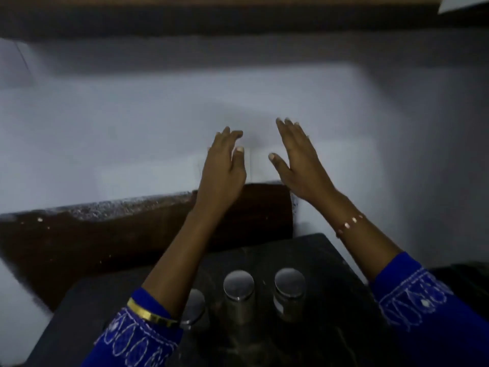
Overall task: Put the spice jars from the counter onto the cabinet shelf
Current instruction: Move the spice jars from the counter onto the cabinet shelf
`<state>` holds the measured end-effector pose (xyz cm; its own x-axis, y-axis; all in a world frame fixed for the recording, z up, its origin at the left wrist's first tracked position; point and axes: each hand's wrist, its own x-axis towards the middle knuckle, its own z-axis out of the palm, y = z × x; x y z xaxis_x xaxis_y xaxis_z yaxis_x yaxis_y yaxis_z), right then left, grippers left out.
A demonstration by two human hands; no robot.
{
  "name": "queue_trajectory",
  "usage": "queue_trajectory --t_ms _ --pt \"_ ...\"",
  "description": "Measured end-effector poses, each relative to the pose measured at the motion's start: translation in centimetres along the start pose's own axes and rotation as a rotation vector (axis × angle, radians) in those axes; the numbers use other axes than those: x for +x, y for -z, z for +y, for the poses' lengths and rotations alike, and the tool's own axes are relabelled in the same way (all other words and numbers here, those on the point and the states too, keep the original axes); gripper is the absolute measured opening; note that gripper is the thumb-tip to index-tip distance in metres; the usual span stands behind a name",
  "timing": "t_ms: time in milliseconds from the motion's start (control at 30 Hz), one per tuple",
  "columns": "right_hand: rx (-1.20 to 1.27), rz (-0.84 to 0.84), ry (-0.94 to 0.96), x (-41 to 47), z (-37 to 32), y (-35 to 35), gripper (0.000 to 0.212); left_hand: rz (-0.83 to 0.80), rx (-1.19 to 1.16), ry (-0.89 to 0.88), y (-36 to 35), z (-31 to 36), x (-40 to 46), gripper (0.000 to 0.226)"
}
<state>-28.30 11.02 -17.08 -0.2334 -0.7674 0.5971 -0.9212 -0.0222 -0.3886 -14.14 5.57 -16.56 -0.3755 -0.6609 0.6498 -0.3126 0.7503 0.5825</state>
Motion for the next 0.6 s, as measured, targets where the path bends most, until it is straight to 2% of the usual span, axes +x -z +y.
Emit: queue_trajectory --t_ms 233,333,433,600 --pt "0.235 -0.132 -0.364 -12.4 5.4 -7.4 0.063 -0.229 -0.177 0.17 -6.7 -3.4 -8.8 0.037" --pt "0.254 -0.263 -0.504 -15.8 6.7 -10.0 0.065 -0.324 -0.261 0.369 -8.9 -4.8 -11.3 0.037" --pt "0.186 -0.386 -0.567 -17.1 7.9 -12.0 0.07 -0.476 -0.32 0.613 -10.4 -6.5 -12.4 0.037" --pt "0.03 -0.586 -0.614 -17.3 9.4 -15.0 0.083 -0.565 -0.313 0.763 -11.3 -8.6 -14.3 0.037"
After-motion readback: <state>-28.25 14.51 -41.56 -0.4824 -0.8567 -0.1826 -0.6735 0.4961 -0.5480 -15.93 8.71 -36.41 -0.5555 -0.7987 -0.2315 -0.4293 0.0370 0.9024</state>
